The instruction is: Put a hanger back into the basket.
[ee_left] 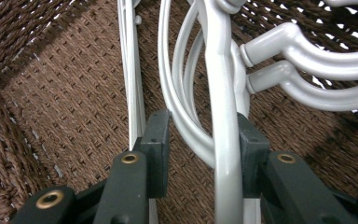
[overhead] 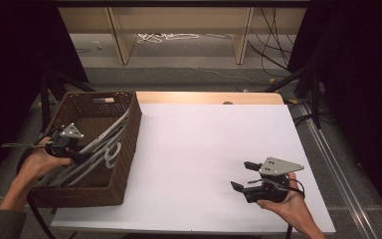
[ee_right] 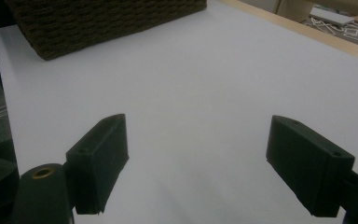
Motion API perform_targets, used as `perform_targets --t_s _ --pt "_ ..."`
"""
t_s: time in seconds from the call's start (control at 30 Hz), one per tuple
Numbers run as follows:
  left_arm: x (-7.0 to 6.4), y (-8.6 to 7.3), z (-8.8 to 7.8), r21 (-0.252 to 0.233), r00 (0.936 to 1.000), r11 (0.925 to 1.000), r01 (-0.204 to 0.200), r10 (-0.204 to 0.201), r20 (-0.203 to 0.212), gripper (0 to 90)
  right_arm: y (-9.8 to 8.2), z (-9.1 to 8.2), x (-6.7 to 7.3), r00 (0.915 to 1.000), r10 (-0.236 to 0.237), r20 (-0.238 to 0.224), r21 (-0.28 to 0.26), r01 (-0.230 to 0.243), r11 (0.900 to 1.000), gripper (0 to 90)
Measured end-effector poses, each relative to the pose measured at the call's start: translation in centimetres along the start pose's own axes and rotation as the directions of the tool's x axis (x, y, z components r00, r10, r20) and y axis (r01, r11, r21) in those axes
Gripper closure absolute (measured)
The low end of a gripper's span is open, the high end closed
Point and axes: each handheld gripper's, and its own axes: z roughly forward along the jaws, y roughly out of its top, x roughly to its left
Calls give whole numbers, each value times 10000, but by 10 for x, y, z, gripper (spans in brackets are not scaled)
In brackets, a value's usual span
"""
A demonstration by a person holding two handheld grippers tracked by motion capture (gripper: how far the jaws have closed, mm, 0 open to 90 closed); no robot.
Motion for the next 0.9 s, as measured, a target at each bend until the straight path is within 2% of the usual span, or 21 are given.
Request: perform_targets --t_s 0.03,0.07,0.1,0.17,0.2,0.23,0.27,0.3,0.33,0.37,0.5,0.57,0.6,0.63,0.67,0.77,0.8,0.83,0.87,0.9 --pt "1 0 -1 74 10000 9999 -69 68 62 632 0 0 0 10000 16 -45 19 -16 10000 216" --pt "1 0 -2 79 10000 10000 29 -29 28 621 0 0 0 10000 19 -49 20 -19 10000 216" --pt "-2 1 -4 237 9987 9987 443 -437 -250 586 0 0 0 10000 19 -53 14 -19 10000 216" --pt "-2 1 -6 205 9989 9989 426 -422 -212 543 0 0 0 10000 33 -60 21 -32 10000 215" --pt "-2 2 -8 345 9996 9991 226 -221 -154 543 0 0 0 10000 33 -60 21 -32 10000 215" --pt "-3 4 -11 68 9995 9996 265 -263 -185 481 -1 1 0 10000 62 -48 75 -62 10000 213" --pt "-3 4 -11 68 9995 9996 265 -263 -185 439 -1 1 1 10000 77 -28 63 -77 10000 213" --pt "-5 4 -14 177 9992 9990 403 -402 -52 425 -1 1 1 10000 82 -37 60 -82 9999 213" --pt "-6 6 -15 -22 9997 9997 226 -226 -50 425 -1 1 1 10000 82 -37 60 -82 9999 213" --pt "-8 7 -18 -176 9996 9996 237 -240 -161 412 -1 1 1 10000 81 -40 61 -81 9999 213" --pt "-16 12 -26 -763 9998 9970 150 -157 -81 400 -1 1 1 10000 77 -18 55 -77 10000 212" --pt "-21 17 -34 -1334 9988 9906 314 -361 -324 377 -2 1 0 10000 71 21 -21 -71 10000 211" --pt "-21 17 -34 -1334 9988 9906 314 -361 -324 370 -2 1 0 10000 71 21 -21 -71 10000 211" --pt "-21 20 -37 -1963 9985 9804 197 -292 -457 366 -2 1 1 9999 108 50 -71 -108 9999 211" --pt "-21 20 -37 -1963 9985 9804 197 -292 -457 359 -2 1 1 9999 108 50 -71 -108 9999 211" --pt "-24 23 -42 -2547 9966 9661 416 -584 -589 345 -2 0 1 9997 219 120 -220 -216 9995 211" --pt "-24 23 -42 -2547 9966 9661 416 -584 -589 339 -2 0 1 9997 219 120 -220 -216 9995 211" --pt "-25 24 -43 -2691 9961 9621 445 -632 -612 339 -1 -1 1 9997 210 116 -228 -207 9995 211" --pt "-27 25 -44 -2931 9960 9550 451 -655 -602 325 -2 -1 0 9996 246 127 -272 -243 9993 211" --pt "-27 25 -44 -2931 9960 9550 451 -655 -602 318 -2 -1 0 9995 254 187 -296 -248 9993 209"
